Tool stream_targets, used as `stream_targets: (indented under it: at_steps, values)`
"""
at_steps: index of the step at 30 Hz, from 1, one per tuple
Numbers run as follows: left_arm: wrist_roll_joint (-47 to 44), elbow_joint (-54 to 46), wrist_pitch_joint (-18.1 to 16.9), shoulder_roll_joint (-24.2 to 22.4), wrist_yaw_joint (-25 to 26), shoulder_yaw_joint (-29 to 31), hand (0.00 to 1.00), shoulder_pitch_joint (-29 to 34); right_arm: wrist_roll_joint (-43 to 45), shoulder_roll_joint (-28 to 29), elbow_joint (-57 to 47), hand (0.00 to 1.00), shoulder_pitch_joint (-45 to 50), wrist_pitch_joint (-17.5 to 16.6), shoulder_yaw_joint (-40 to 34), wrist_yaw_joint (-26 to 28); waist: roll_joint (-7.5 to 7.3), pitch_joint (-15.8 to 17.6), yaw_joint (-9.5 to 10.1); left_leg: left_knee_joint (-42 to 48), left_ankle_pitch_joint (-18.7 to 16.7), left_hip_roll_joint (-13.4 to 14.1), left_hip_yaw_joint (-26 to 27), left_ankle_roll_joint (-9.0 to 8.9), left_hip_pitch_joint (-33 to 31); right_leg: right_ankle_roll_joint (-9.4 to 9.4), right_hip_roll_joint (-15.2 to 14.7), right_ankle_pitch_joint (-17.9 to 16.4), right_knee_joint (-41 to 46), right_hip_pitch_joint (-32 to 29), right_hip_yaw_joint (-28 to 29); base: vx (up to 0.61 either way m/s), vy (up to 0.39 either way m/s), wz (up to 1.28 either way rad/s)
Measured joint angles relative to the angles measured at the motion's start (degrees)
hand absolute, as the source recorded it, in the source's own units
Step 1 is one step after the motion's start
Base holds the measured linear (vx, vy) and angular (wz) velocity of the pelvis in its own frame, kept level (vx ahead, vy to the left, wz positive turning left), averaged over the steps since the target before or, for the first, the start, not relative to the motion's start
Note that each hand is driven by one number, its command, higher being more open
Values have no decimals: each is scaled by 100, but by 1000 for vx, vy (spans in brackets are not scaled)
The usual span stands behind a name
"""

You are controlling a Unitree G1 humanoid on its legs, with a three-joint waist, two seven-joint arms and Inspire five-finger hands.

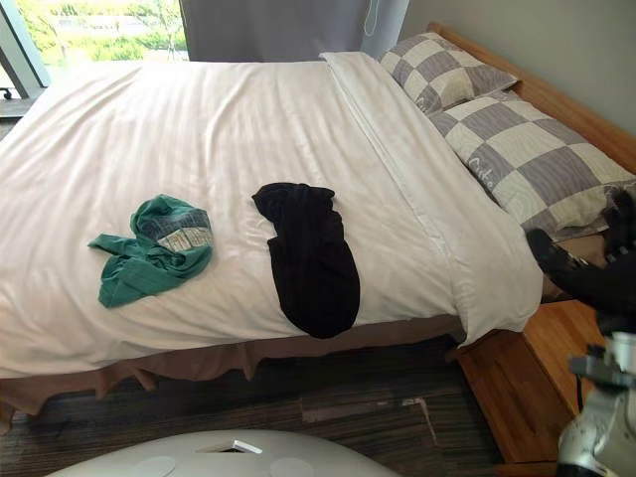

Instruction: Tidy up the quilt and then pick up the clothes from the bed and put them into the laundry hamper

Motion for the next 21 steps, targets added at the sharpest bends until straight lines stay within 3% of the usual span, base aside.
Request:
stream_targets:
  at_steps: [1, 2, 3, 5, 9, 12, 16, 19, 21]
  values:
    - [13, -7, -14, -2, -7, -18, 100, -17, 0, 0, -4, 100, -11, 10, 11, 10, 4, -3, -1, 0, 1, 0, -1, 1, 0, 0, 0, 0, 1, 0, 0, -76, 10, 5]
    - [578, -202, -197, -91, -142, -770, 100, -452, -36, 0, -117, 100, -260, 280, 465, 178, 81, -13, -17, -1, 34, -10, -20, 16, -1, 3, -1, 6, 36, -14, -3, -61, 3, 3]
    - [751, -248, -208, -133, -177, -1037, 100, -589, -64, 0, -125, 100, -332, 373, 623, 213, 104, -9, -25, -2, 44, -10, -25, 17, -1, 3, 0, 8, 51, -21, -3, -74, -2, 4]
    - [1420, -532, -165, -462, -318, -2058, 100, -949, -158, 2, -276, 100, -511, 808, 1138, 249, 137, 38, -73, -61, 95, -11, -40, 50, 10, -12, -21, 21, 70, -44, 5, -53, 4, 0]
    - [2299, -1121, 27, -1142, -469, -3157, 100, -1041, -301, 58, -1055, 100, -609, 1107, 1449, 234, 220, 287, -186, -85, 124, -23, 7, 71, 12, -18, -19, 81, 67, -105, 106, -25, 4, -13]
    - [3017, -1224, 601, -1638, -547, -3905, 100, -1089, -315, 377, -1606, 100, -729, 1219, 1608, 122, 141, 448, -385, -94, 125, -28, 125, 74, 20, -18, -14, 120, 46, -165, 262, -12, 0, -23]
    - [3493, -1218, 1373, -2084, -565, -4327, 100, -1101, -514, 602, -1934, 100, -719, 1347, 1746, -16, 122, 575, -501, -100, 124, -36, 255, 75, 14, -22, -14, 164, 26, -243, 460, 28, -8, -20]
    - [3827, -1221, 1702, -2299, -565, -4533, 100, -1120, -516, 794, -1935, 100, -702, 1483, 1821, -161, 174, 751, -545, -118, 124, -32, 287, 75, -4, -22, -9, 164, 31, -291, 505, 8, -10, -3]
    - [4106, -1220, 1948, -2469, -530, -4542, 100, -1120, -520, 846, -1942, 100, -649, 1507, 1860, -199, 292, 890, -530, -195, 124, -30, 380, 74, -19, -21, 15, 165, 35, -375, 631, -12, -11, -13]
